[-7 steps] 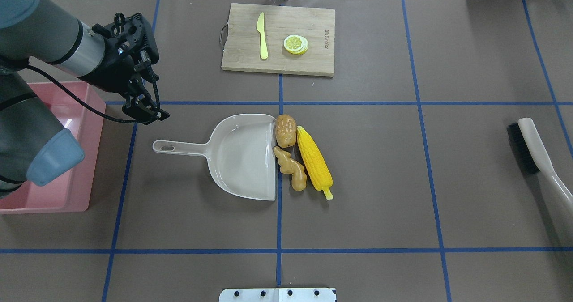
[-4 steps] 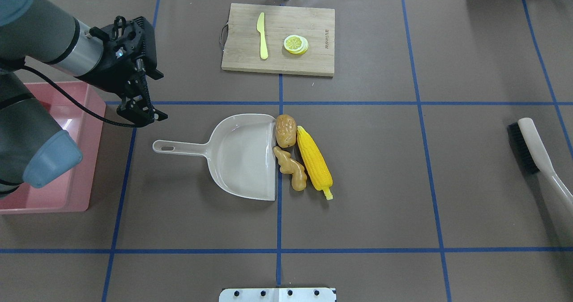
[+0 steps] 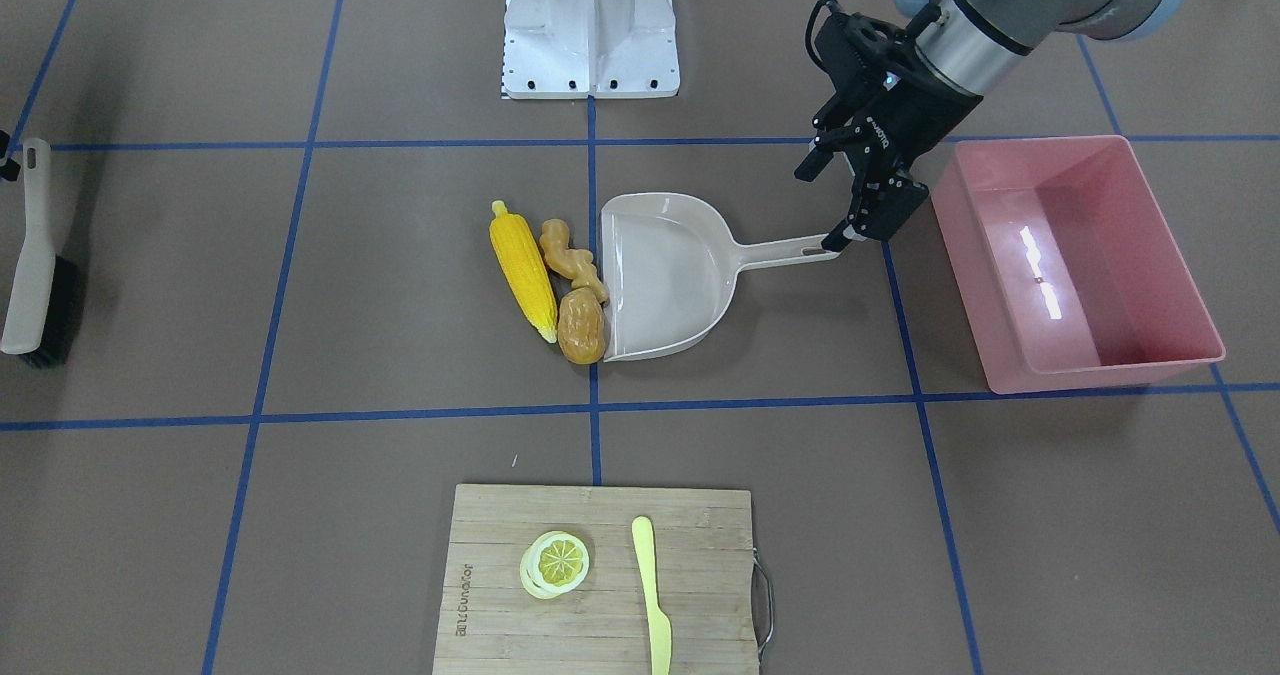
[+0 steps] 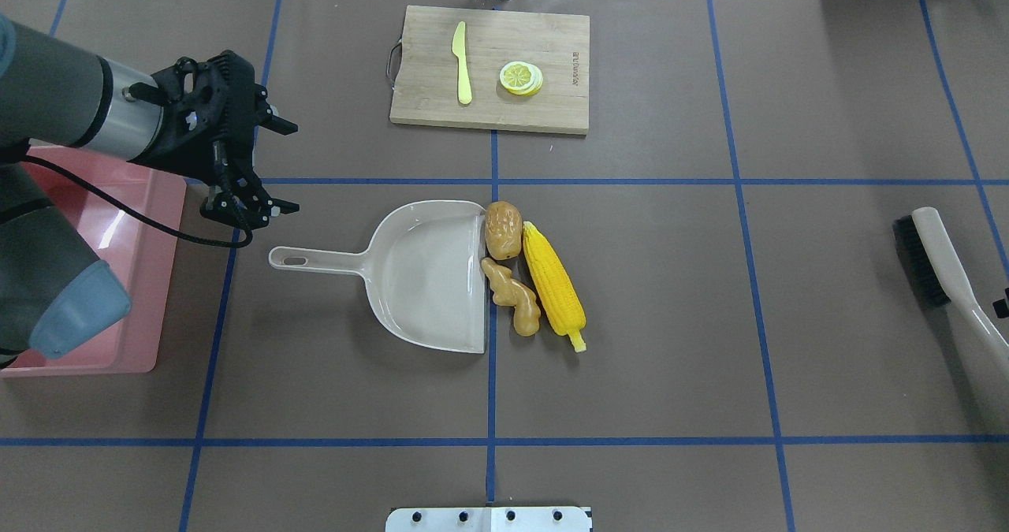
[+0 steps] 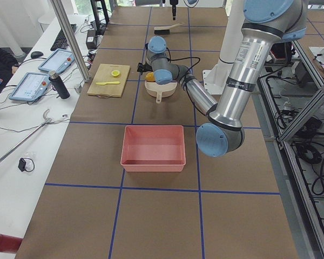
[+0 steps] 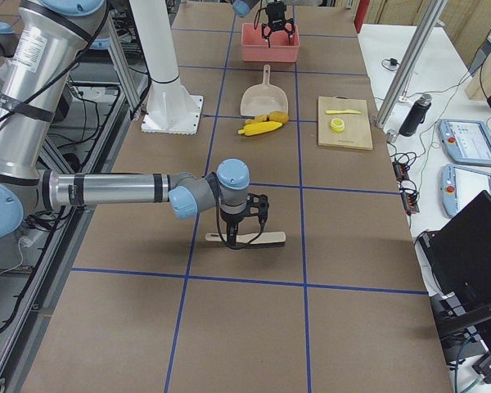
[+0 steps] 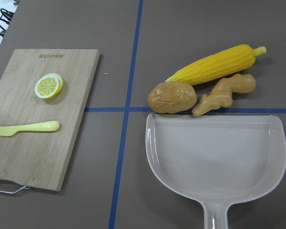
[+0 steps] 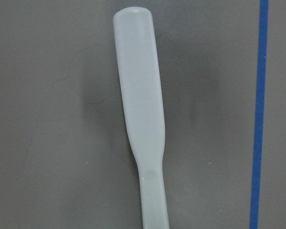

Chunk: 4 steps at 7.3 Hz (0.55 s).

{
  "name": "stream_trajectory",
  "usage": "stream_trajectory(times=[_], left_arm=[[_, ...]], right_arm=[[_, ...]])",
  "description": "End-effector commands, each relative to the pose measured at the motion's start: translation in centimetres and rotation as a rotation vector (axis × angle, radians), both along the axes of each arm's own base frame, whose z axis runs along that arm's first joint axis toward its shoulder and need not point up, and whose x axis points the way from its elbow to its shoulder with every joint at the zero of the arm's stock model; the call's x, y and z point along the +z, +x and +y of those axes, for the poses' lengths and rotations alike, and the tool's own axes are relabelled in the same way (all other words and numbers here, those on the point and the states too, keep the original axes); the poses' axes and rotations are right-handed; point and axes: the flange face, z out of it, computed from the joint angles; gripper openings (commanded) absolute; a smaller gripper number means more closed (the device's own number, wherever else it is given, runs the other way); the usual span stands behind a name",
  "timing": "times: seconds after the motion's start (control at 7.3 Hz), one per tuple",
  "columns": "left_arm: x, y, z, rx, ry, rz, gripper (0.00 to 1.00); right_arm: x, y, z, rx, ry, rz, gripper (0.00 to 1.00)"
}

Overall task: Sweep and dump trash into bin
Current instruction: 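Move the left gripper from the pink bin to the white dustpan handle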

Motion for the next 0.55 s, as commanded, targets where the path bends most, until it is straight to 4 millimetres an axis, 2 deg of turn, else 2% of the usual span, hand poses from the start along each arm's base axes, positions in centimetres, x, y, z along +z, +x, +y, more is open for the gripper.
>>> stream_trajectory(times=[0.0,0.27,0.41], left_arm=[[4.0,3.1,1.9,0.027,0.076,0.074,0.99],[6.2,6.3,3.2,0.055,0.002,0.153,0.98],[7.6,7.2,2.7,0.050,-0.032,0.180,0.98]], right_arm=[[0.8,-2.2,0.4,-0.027,-0.017,0.021,1.00],[1.7,-3.2,0.1,-0.028,-0.046,0.028,1.00],[1.7,-3.8,0.3,-0.038,-0.051,0.032,1.00]])
